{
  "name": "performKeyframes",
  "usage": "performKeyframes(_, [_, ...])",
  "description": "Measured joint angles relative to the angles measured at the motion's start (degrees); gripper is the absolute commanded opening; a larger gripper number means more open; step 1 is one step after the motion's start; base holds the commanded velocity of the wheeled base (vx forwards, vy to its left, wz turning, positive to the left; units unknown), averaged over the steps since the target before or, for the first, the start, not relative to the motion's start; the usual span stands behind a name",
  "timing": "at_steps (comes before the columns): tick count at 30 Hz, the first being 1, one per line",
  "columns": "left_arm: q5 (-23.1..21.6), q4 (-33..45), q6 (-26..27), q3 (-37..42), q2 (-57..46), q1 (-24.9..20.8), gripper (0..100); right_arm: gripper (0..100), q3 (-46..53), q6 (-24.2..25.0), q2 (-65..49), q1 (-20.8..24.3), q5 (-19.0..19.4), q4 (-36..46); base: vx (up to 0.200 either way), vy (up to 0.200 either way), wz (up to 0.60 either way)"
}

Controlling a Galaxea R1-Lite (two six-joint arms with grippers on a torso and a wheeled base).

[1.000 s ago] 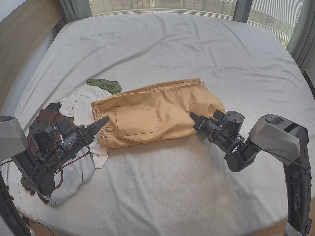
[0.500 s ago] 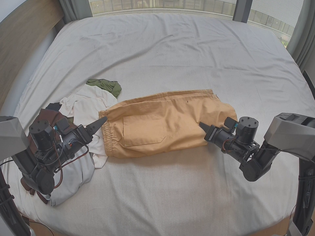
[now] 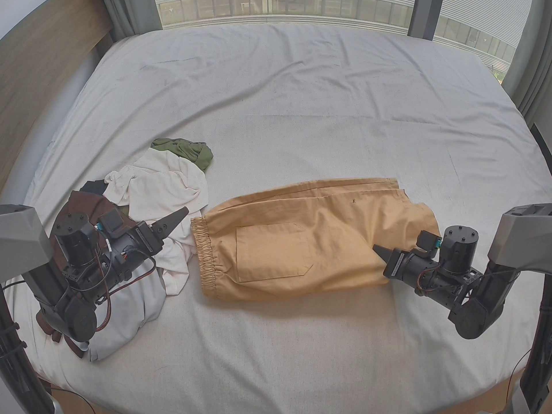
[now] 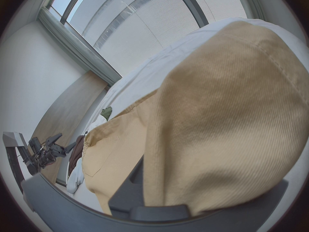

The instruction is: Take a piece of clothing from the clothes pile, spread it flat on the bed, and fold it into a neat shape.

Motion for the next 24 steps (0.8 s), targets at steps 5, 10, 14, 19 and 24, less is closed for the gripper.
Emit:
performKeyframes(5, [0.0, 0.0, 0.0, 0.3, 0.4, -0.3, 100, 0, 2.6, -0.3, -0.4, -0.5, 0.1, -1.8, 0.0, 0.0, 0.0])
performKeyframes(10, [0.0, 0.0, 0.1, 1.0, 1.1, -1.3, 100, 0, 4.0, -0.8, 0.7, -0.7, 0.1, -3.7, 0.0, 0.0, 0.0])
performKeyframes(14, [0.0, 0.0, 0.2, 1.6, 1.9, -2.2, 100, 0, 4.4, -2.8, 1.6, -0.9, 0.1, -4.0, 0.0, 0.0, 0.0])
performKeyframes(19, [0.0, 0.0, 0.2, 2.0, 2.6, -2.8, 100, 100, 4.8, -3.0, 2.4, -1.2, 0.8, -3.8, 0.0, 0.0, 0.0])
performKeyframes(24, [0.1, 0.0, 0.3, 2.1, 3.1, -3.0, 100, 100, 7.4, -3.3, 2.3, -0.7, 2.8, -3.1, 0.0, 0.0, 0.0])
